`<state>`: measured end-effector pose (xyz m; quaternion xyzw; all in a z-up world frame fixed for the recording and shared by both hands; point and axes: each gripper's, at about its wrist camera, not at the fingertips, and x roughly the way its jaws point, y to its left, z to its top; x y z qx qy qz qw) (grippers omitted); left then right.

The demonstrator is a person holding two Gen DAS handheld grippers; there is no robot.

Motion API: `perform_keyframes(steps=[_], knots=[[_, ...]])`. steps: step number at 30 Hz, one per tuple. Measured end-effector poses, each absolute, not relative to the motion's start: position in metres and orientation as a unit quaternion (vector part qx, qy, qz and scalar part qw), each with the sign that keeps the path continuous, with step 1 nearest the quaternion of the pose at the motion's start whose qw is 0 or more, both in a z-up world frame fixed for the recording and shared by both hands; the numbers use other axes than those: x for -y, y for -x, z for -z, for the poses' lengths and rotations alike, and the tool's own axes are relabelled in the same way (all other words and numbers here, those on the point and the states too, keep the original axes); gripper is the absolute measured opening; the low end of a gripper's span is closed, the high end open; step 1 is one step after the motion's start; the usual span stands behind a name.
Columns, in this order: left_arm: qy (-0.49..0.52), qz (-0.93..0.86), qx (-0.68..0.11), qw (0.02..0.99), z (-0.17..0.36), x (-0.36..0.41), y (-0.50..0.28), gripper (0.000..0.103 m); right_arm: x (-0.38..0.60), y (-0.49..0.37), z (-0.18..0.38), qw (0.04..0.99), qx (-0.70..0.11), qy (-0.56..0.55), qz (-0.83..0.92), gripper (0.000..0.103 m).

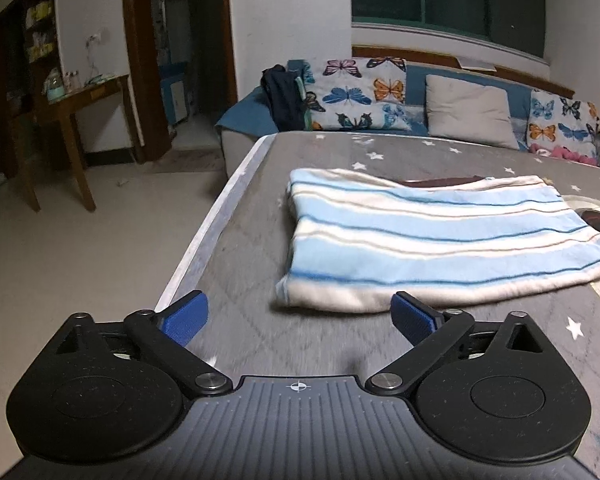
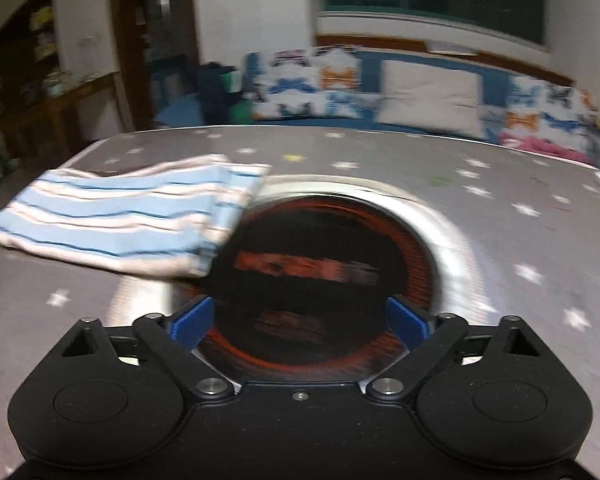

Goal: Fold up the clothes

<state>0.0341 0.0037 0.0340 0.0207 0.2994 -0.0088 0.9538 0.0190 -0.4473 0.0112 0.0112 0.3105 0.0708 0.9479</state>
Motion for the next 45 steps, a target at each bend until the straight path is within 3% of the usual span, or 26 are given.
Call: perform_keyframes(steps=[2, 10, 12, 14, 17, 20, 26, 34, 41, 45], knots=[[-0.018, 0.011, -0.300, 0.954, -0.032, -0.004, -0.044, 0.085, 0.424, -0.034, -0.013, 0.945, -0.313, 0.002, -0.095, 0.079], [0.012, 0.015, -0.309, 0.951, -0.018, -0.016, -0.079, 0.075, 0.389, -0.069, -0.008, 0.942, -0.316, 0.022, -0.113, 0.070], [0.023, 0.025, -0.317, 0.948, -0.014, -0.019, -0.086, 0.061, 0.387, -0.073, -0.008, 0.941, -0.318, 0.021, -0.114, 0.069], [0.034, 0.038, -0.327, 0.944, -0.010, -0.021, -0.091, 0.027, 0.382, -0.082, -0.002, 0.937, -0.327, 0.026, -0.122, 0.062], [0.042, 0.048, -0.323, 0.944, -0.006, -0.025, -0.086, 0.017, 0.374, -0.085, 0.001, 0.932, -0.335, 0.037, -0.136, 0.047], [0.051, 0.061, -0.305, 0.949, -0.008, -0.030, -0.069, 0.014, 0.365, -0.086, 0.002, 0.931, -0.333, 0.047, -0.139, 0.027], [0.067, 0.092, -0.269, 0.956, -0.020, -0.041, -0.019, 0.013, 0.369, -0.065, -0.008, 0.935, -0.315, 0.037, -0.157, 0.016], [0.054, 0.160, -0.220, 0.961, -0.039, -0.056, 0.085, 0.013, 0.366, 0.006, -0.021, 0.929, -0.299, 0.039, -0.214, 0.015], [0.002, 0.209, -0.254, 0.944, -0.041, -0.073, 0.173, 0.013, 0.353, 0.071, -0.027, 0.904, -0.324, 0.072, -0.268, 0.015], [-0.028, 0.195, -0.278, 0.940, -0.040, -0.081, 0.195, 0.018, 0.345, 0.085, -0.035, 0.897, -0.329, 0.085, -0.283, 0.025]])
